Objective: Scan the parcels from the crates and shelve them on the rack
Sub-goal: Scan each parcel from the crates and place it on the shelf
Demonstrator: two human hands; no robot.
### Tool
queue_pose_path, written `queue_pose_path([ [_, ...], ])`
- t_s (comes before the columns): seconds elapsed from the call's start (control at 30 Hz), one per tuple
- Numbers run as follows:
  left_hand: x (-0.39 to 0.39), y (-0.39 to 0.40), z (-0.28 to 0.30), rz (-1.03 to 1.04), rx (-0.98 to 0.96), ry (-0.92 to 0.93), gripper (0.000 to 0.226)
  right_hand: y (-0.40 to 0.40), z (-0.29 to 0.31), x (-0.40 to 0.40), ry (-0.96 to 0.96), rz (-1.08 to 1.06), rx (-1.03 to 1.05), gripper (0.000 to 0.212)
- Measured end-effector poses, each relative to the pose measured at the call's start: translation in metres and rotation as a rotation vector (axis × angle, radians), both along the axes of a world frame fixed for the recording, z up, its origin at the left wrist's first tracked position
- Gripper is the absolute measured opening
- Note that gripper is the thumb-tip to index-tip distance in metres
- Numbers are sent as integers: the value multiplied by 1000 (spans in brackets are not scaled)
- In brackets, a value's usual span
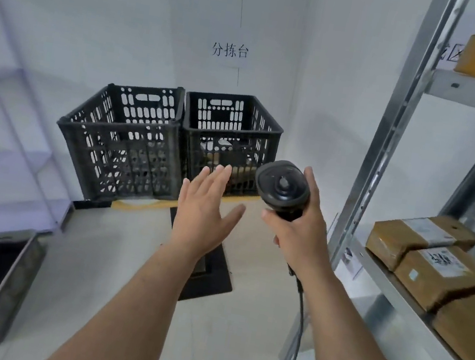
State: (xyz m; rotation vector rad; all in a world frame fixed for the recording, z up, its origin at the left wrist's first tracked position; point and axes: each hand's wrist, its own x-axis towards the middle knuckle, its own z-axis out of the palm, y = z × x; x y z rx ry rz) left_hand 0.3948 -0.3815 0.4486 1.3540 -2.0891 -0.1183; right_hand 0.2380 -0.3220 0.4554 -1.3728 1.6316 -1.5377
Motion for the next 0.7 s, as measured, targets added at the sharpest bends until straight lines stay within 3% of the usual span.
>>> queue_pose_path([
  [0.37, -48, -177, 57, 3, -113, -88, 70, -182, 46, -64, 74, 76, -102, 101],
  [0.7, -55, -300, 84, 9, -178, -157, 68, -305, 73, -71, 145, 75, -143, 105],
])
